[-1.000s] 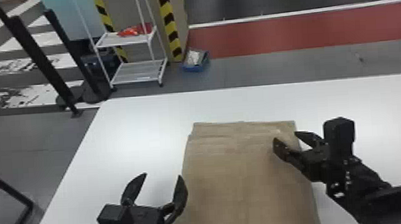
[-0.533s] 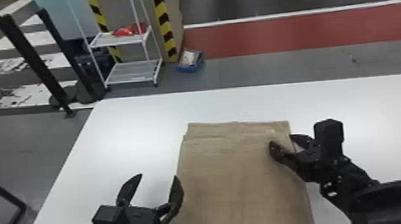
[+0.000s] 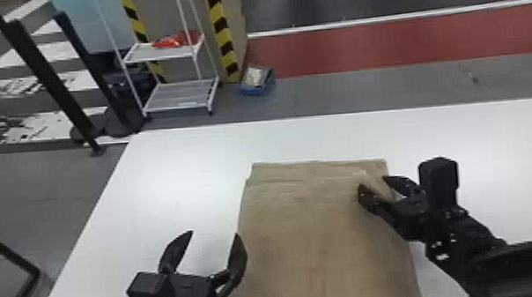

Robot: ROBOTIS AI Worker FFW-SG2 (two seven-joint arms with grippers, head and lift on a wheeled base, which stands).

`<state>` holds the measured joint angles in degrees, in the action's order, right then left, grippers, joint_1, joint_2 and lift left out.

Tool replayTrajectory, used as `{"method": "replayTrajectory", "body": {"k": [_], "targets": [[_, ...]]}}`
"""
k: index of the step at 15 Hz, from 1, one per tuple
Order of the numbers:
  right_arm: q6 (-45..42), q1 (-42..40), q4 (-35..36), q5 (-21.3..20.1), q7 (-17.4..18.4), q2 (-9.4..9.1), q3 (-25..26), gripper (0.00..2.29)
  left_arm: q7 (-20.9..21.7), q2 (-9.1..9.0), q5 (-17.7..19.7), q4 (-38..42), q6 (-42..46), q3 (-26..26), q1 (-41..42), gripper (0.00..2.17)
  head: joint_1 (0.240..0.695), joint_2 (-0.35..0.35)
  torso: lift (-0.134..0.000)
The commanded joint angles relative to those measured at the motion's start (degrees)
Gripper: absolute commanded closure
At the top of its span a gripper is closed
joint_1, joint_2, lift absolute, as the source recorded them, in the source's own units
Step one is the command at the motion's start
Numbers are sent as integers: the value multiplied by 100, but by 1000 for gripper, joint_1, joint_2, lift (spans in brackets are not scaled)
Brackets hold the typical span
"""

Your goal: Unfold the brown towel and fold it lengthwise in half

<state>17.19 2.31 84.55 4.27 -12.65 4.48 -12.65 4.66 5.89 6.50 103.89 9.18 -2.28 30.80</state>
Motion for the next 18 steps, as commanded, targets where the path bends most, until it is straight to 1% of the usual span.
{"method": "replayTrajectory", "body": {"k": [1,6,8,10,12,13,14,16,17,18], "targets": [[0,15,9,-23,0,0,-9,539,0,0,0,0,0,0,-4,63,695,187,-120],[0,15,9,-5,-27,9,-62,1183,-9,9,0,-17,0,-9,-4,63,695,192,-120],[0,-21,88,-5,-44,9,-53,1301,0,9,0,-17,0,0,-4,63,695,194,-120],[0,-91,229,3,-44,18,-45,1301,0,9,0,-17,0,0,-4,63,695,196,-120],[18,-355,800,-23,-70,18,-53,1301,0,9,9,-17,18,-35,-13,63,695,198,-120],[71,-565,1222,-23,-79,26,-115,1301,0,9,44,9,18,-114,-21,63,695,202,-120],[106,-820,1670,-32,-114,53,-203,1301,18,0,123,44,18,-299,-48,63,695,209,-120],[123,-1295,2452,-208,-158,255,-616,1301,53,-35,378,211,-105,-782,-74,66,695,240,-120],[106,-1532,2804,-392,-194,378,-897,1301,62,-53,519,308,-176,-1011,-83,66,695,266,-120],[106,-1726,3041,-550,-194,519,-1152,1301,106,-53,642,387,-264,-1213,-92,66,695,347,-120]]}}
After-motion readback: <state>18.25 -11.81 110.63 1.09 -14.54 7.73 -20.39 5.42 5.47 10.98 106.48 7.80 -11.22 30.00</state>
